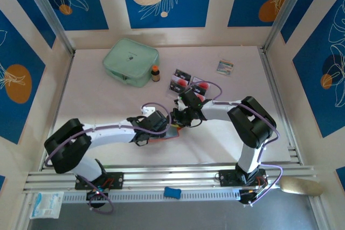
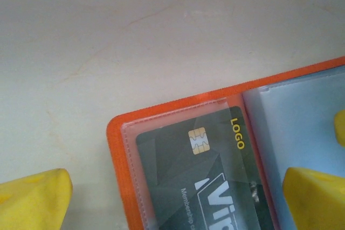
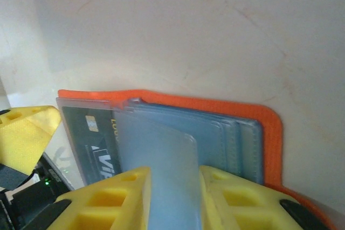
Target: Put the credit cards into the card holder
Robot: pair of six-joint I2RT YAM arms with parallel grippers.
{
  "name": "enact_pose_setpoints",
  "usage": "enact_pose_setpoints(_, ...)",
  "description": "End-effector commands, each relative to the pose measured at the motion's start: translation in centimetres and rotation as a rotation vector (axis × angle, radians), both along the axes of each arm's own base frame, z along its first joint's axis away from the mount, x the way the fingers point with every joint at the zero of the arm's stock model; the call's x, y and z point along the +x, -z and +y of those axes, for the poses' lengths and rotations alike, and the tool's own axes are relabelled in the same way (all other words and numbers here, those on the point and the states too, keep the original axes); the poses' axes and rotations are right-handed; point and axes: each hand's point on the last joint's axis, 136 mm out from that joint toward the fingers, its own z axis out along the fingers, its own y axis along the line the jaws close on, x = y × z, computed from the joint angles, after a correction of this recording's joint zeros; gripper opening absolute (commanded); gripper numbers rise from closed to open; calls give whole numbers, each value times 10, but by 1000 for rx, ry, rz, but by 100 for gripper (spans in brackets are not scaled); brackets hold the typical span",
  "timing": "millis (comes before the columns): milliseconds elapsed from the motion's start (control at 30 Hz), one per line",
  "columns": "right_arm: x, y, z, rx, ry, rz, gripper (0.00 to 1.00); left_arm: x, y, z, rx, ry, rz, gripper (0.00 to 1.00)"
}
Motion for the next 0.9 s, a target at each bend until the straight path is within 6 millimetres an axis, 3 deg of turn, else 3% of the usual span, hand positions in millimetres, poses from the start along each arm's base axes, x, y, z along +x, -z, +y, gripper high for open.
enact_pose_setpoints(0, -4, -2, 6, 50, -5, 53, 30, -3, -5, 10, 29, -1, -25, 100)
enact_pose_setpoints(233, -6, -16, 8, 72, -7, 42, 31, -3, -19, 20, 17, -24, -59, 100)
enact_pose_setpoints(400, -12, -35, 13, 69, -24, 7, 46, -5, -32, 35, -1, -61, -98, 100)
enact_pose_setpoints(567, -16, -48, 25, 70, -50, -9, 50, -7, -45, 57, -29, -118, -143, 100)
enact_pose_setpoints(867, -23, -38, 59, 52, -93, 11, 50, -14, -57, 85, -62, -176, -186, 100)
